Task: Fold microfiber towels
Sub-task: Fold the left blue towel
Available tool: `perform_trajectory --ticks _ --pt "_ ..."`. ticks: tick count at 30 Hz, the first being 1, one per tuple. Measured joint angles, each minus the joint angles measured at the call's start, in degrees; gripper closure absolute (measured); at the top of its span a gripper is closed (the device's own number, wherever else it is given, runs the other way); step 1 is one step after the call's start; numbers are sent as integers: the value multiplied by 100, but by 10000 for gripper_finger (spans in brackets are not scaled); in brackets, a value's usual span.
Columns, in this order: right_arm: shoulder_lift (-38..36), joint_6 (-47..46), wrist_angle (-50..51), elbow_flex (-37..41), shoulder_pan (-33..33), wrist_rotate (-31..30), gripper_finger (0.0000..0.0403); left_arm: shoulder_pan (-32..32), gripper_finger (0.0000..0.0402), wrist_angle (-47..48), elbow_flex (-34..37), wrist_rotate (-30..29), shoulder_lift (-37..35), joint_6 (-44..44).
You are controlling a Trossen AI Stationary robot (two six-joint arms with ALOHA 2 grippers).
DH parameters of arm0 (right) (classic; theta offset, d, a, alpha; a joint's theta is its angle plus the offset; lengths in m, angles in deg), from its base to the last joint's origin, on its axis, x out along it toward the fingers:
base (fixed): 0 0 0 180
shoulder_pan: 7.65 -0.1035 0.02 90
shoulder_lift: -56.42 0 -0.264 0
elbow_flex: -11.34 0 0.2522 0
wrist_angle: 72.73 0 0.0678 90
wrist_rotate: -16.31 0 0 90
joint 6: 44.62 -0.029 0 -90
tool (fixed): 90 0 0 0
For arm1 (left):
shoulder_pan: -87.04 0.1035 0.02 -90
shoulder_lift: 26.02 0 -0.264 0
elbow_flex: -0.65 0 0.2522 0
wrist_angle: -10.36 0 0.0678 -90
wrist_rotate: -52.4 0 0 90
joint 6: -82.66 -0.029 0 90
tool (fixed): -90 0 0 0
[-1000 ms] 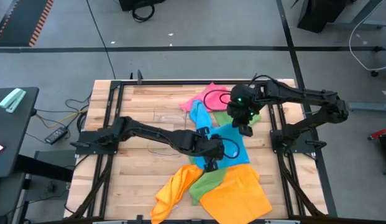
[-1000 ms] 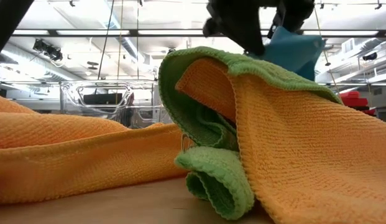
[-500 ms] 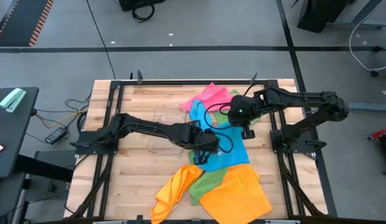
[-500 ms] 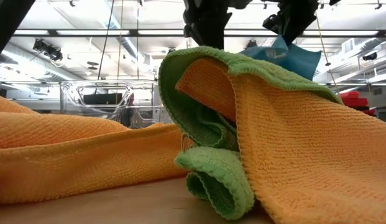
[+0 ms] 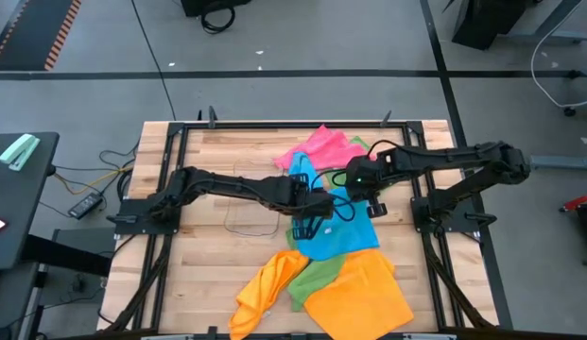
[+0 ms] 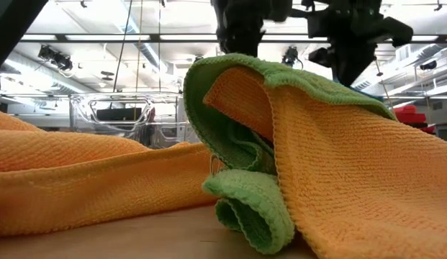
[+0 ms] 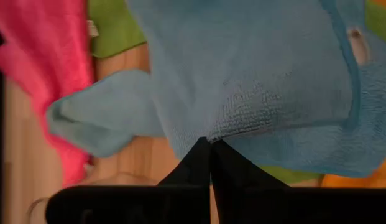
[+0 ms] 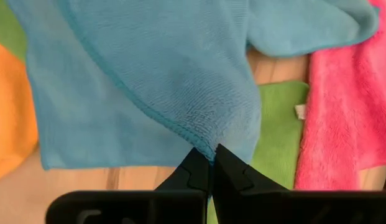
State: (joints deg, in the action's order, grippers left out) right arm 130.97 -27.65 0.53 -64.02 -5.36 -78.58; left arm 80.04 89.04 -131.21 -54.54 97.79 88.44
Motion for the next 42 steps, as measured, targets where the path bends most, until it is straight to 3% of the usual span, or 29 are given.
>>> perform_trajectory --ticks 7,11,19,26,42 --pt "0 284 -169 127 -22 3 391 3 374 -154 472 196 6 -225" --pt "0 426 -294 208 -24 145 391 12 384 -197 526 343 9 -455" --pt "0 111 -251 236 -506 775 391 77 385 -286 523 1209 -50 -715" --pt "0 -223 -474 236 -1197 794 391 -164 383 -229 526 1295 -50 -1131" --pt "-2 -786 -1004 886 -1794 726 391 -339 387 -323 526 1431 -13 -1101"
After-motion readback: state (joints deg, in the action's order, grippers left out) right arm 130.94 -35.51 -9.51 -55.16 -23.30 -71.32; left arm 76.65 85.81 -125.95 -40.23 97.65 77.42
